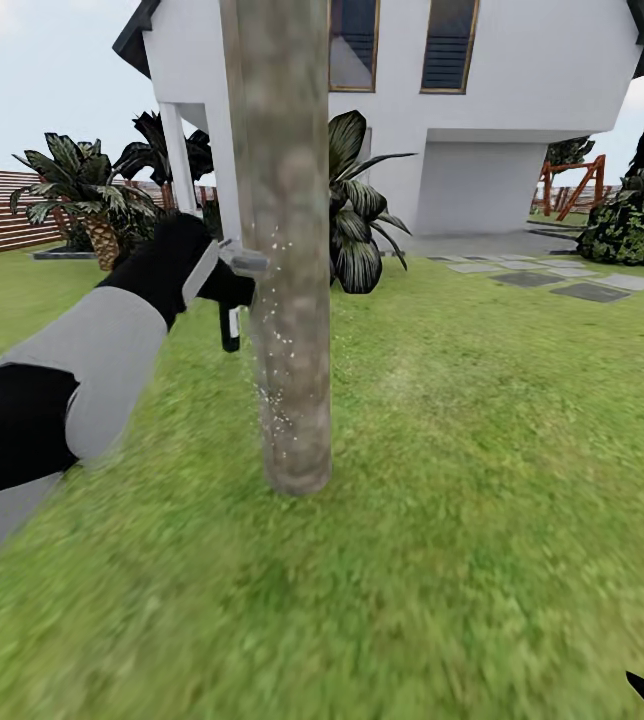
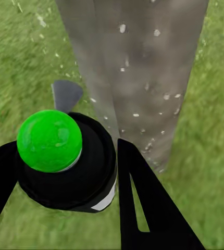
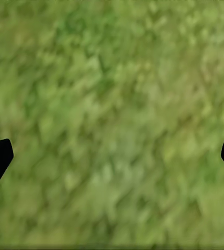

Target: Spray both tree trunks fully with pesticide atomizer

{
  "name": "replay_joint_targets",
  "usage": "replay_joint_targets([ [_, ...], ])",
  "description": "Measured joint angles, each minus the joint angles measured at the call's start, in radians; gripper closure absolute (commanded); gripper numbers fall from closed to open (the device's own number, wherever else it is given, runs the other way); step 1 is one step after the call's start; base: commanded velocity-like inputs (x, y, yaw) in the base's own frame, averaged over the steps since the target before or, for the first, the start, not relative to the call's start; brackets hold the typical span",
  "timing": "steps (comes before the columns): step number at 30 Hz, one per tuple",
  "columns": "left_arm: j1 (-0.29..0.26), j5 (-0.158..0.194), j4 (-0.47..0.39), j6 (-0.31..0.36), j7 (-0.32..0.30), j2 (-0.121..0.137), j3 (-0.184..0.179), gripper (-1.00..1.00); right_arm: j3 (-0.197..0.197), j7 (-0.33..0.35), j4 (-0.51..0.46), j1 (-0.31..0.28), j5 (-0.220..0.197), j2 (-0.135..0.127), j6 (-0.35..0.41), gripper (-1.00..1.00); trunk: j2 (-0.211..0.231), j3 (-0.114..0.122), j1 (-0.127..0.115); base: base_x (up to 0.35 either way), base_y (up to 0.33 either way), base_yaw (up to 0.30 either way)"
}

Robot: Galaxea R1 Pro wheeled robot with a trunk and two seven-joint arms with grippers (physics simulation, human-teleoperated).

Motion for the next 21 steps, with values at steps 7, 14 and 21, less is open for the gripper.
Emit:
replay_joint_targets([
  [7, -0.099, 0.000, 0.005, 0.004, 0.000, 0.000, 0.000, 1.00, 0.000, 0.000, 0.000, 0.000, 0.000, 0.000, 0.000, -1.00, 0.000, 0.000, 0.000, 0.000, 0.000, 0.000],
  [14, -0.090, 0.001, 0.211, -0.005, -0.004, 0.003, -0.003, 1.00, 0.000, 0.000, 0.000, 0.000, 0.000, 0.000, 0.000, -1.00, 0.000, 0.000, 0.000, 0.000, 0.000, 0.000],
  [21, 0.117, 0.002, 0.298, -0.091, -0.008, 0.000, -0.002, 1.00, 0.000, 0.000, 0.000, 0.000, 0.000, 0.001, 0.000, -1.00, 0.000, 0.000, 0.001, 0.000, 0.000, 0.000],
])
